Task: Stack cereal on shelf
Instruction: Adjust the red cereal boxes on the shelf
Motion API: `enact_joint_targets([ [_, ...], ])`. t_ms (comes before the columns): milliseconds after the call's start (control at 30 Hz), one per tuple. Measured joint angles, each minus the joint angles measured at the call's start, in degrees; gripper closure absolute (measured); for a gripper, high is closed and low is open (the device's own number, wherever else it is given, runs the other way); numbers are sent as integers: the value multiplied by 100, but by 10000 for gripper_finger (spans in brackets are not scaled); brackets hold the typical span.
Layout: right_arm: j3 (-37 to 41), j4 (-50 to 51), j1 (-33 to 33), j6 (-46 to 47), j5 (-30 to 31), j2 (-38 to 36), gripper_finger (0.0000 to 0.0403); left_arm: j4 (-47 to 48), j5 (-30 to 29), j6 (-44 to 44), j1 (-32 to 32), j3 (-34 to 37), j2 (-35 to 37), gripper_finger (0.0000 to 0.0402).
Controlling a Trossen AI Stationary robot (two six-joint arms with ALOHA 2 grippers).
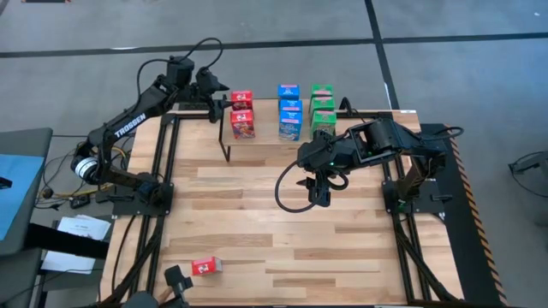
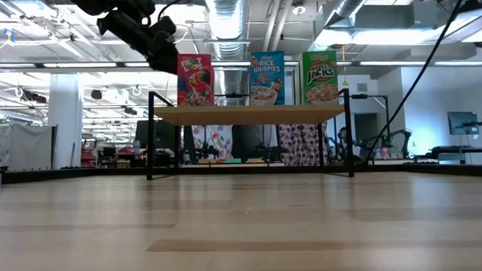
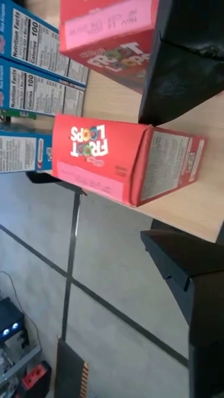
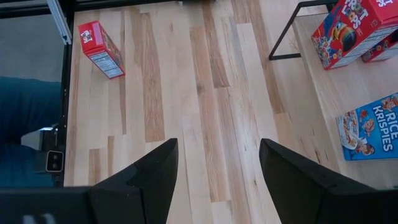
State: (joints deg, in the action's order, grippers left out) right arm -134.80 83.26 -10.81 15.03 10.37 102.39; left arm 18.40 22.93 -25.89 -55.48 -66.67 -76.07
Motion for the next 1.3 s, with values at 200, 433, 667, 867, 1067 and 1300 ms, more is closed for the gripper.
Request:
enact_joint_targets([
  [200,0,-1,0,0,0,0,152,19,91,65,-13,2,1,123],
  [433,0,-1,1,0,0,0,152,17,116,251,-13,2,8,123],
  [667,0,0,0,1,0,0,152,21,102,313,-13,2,278,123],
  [867,0,-1,0,0,0,0,152,14,138,354,179,2,619,123],
  [1067,0,-1,2,1,0,0,152,19,94,398,575,2,963,123],
  [1300,0,0,0,0,0,0,152,545,-299,446,1467,2,1239,123],
])
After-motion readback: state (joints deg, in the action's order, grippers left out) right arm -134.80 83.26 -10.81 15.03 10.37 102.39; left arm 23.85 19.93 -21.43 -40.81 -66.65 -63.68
